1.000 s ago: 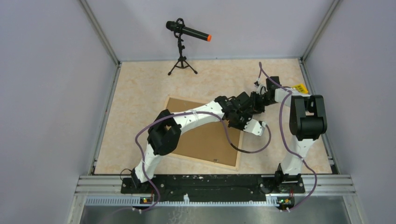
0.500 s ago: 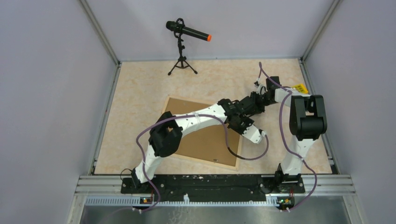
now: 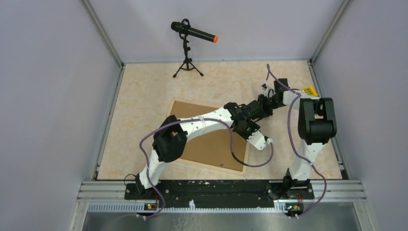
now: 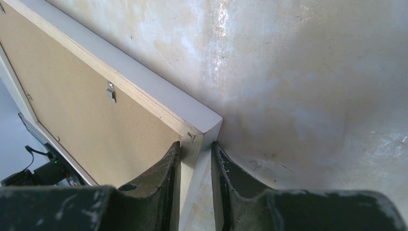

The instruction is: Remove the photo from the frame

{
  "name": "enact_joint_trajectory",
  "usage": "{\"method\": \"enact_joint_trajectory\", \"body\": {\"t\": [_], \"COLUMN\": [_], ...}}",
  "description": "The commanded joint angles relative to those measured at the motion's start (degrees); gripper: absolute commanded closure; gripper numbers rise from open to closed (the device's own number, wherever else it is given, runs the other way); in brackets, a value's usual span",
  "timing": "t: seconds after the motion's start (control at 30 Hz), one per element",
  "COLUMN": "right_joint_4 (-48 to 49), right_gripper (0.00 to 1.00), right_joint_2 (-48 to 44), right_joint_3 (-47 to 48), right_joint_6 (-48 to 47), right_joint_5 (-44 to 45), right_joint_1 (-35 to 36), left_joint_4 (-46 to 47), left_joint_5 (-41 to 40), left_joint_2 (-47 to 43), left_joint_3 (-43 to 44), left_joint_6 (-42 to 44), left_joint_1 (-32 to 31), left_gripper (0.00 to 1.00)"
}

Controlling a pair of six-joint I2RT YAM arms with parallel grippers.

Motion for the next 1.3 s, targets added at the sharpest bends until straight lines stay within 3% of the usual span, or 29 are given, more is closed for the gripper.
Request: {"method": "enact_joint_trajectory", "body": {"t": [0.0,0.5,0.6,0.67,0.73,0.9,1.1,1.27], "right_joint_4": [2.91,0.98,0.17,0.14,-0.13,-4.83,-6.78,-7.38], "right_gripper": [0.89,0.88,0.83,0.74,0.62,0.39,0.27,0.27], "right_joint_2": [4.14,3.52,2.16,-1.37,-5.93,-18.98,-35.12,-42.01], "right_joint_3": [0.53,1.85,2.41,2.64,2.89,6.06,3.49,0.09], "right_joint_6": [-3.22,-5.24,-5.49,-6.22,-9.35,-18.06,-28.61,-34.89], "right_joint_5": [8.46,8.4,5.23,1.02,-3.94,-15.71,-19.22,-9.22], "right_joint_1": [1.08,0.91,0.81,0.29,0.03,0.15,4.0,18.38], "left_joint_4": [-13.76,-13.53,-11.78,-9.35,-7.89,-8.93,-7.78,0.46], "left_joint_5": [-4.38,-6.55,-4.1,-1.59,3.98,30.56,57.64,62.65], "left_joint_2": [-1.65,-6.36,-7.87,-9.44,-11.21,-15.65,-19.69,-26.15], "left_joint_3": [-2.76,-5.61,-4.26,-2.91,-1.11,1.52,-3.53,-13.37], "left_joint_6": [-0.48,-3.87,-8.12,-15.35,-23.02,-40.26,-56.16,-65.94], "left_joint_1": [0.55,2.5,3.94,6.19,10.94,26.87,37.7,38.43], "left_gripper": [1.0,1.0,1.0,1.0,1.0,1.0,1.0,1.0]}}
